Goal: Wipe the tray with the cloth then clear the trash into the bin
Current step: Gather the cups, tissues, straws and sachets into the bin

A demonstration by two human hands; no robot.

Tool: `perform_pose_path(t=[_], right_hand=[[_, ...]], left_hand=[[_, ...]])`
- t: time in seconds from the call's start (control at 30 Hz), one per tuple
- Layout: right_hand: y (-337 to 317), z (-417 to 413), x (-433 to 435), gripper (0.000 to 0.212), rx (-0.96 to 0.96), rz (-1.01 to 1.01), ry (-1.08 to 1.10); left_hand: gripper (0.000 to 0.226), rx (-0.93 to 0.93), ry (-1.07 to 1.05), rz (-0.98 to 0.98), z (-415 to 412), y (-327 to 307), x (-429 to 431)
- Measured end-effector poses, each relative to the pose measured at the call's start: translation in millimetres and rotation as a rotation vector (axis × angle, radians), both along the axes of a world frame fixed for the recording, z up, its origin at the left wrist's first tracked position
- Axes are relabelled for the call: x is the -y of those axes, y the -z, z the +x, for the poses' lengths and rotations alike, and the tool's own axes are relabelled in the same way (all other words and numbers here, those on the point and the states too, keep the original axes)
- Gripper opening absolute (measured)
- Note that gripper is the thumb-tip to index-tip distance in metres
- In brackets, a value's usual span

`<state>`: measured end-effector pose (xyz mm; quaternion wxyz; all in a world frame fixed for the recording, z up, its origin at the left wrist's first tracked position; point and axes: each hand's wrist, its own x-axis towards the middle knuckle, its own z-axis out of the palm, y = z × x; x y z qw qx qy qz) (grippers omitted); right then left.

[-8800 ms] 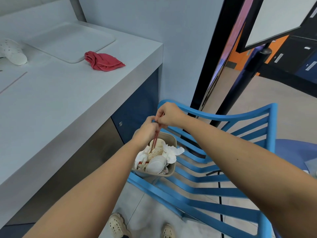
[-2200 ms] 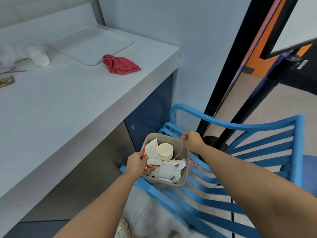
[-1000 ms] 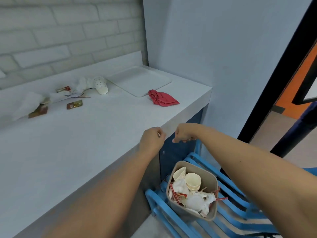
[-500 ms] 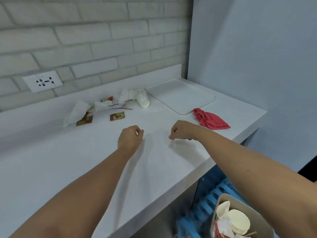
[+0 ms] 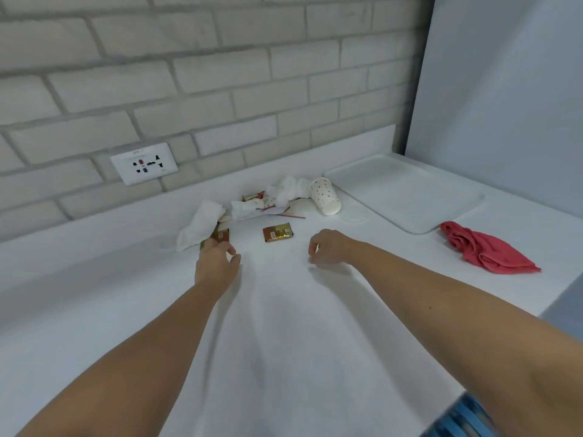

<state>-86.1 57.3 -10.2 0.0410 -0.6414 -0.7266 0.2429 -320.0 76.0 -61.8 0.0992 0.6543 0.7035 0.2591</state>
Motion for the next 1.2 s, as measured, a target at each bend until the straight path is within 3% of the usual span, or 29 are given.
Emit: perform_pose_path(t=[0.1,0.3,0.47,0.53,0.67,0.87,1.1,1.2], right_hand=[[0,-21,-25,0.034,0.013,0.038,-0.018],[21,-57,-65,0.070,0.002,0.074,0.015],[26,-79,-84,0.089,0.302,0.073,-0.011],[27,-83,-91,0.084,0.389,0.048,-0.064],[28,-84,-97,0.062,0.525,0.068,-0.145],[32,-92,-101,0.053,0.500,0.123,-0.146],[25,-94,-111,0.036,0.487,0.134,-0.090],[19,-106,-117,0.027,0.297,0.127,-0.008]], left_hand=[[0.026,-0.019,-0.030,-0.020,-26,-3,-15],[0.077,-0.237,-0.045,-0.225,-59,-7,-53],[0.099,-0.165,-0.039,-0.223,-65,-7,-91],[0.094,-0.147,-0.042,-0.236,-62,-3,-105],[0.064,-0.213,-0.085,-0.202,-52,2,-122],[0.029,-0.297,-0.086,-0.278,-48,-4,-135],[0.026,0.039,-0.124,-0.231,-66,-22,-137],[0.020,0.180,-0.192,-0.173,-80,-29,-140]])
